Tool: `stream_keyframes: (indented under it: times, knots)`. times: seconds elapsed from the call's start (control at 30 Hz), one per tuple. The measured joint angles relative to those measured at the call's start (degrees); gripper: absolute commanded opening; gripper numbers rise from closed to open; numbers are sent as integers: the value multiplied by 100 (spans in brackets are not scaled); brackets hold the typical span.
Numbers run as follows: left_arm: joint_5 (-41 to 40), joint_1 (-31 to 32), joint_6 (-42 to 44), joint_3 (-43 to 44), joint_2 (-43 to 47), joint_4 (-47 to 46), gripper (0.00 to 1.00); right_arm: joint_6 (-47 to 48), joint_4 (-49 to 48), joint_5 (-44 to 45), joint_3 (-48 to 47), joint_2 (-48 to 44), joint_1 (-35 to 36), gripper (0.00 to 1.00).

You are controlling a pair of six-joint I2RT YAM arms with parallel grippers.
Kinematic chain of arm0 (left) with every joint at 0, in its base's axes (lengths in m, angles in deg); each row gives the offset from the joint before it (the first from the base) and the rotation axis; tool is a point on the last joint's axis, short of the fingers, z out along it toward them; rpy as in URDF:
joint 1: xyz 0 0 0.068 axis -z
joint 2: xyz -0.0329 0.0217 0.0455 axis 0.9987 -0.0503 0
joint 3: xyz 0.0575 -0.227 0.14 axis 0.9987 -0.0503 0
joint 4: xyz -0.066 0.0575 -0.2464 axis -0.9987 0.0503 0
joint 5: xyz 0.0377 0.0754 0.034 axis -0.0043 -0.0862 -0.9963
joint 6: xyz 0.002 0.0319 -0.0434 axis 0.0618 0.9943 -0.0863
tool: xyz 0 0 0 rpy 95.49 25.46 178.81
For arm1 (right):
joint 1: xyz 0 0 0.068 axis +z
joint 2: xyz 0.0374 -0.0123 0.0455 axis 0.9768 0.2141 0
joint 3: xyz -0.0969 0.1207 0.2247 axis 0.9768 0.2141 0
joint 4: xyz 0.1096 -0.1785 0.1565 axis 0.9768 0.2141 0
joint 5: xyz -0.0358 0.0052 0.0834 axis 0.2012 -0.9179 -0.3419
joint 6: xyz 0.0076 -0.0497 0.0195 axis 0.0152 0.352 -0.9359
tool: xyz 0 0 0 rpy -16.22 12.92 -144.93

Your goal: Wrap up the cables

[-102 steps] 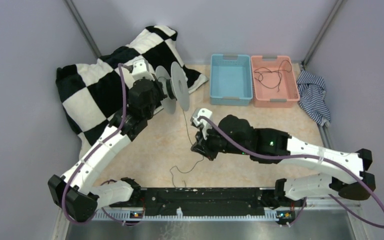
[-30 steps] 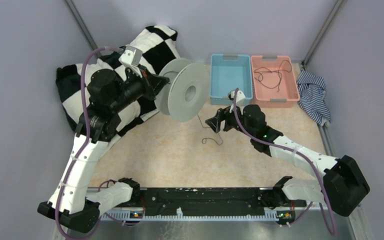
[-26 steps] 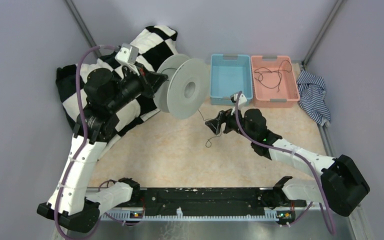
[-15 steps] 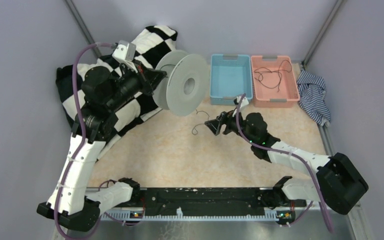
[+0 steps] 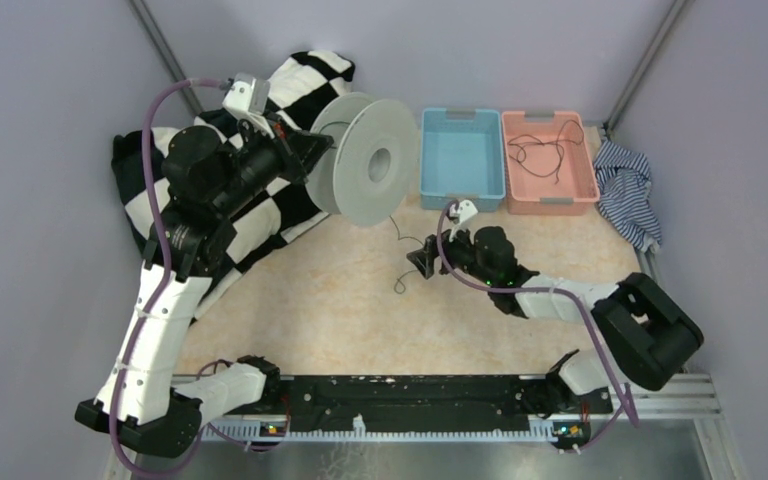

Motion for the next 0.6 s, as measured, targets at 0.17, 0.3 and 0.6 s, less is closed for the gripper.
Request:
stream_keyframes:
  times: [0.17, 0.3, 0.6]
  knots:
    - [61, 0, -103, 0, 0, -4, 0, 173, -525, -111, -55, 590, 0, 75]
    - [155, 0, -190, 0, 0, -9, 0, 225, -925, -87, -341, 1128, 0, 31]
    - [-11, 0, -269, 0, -13, -105, 0, 127, -979, -63, -496, 1196, 26, 0]
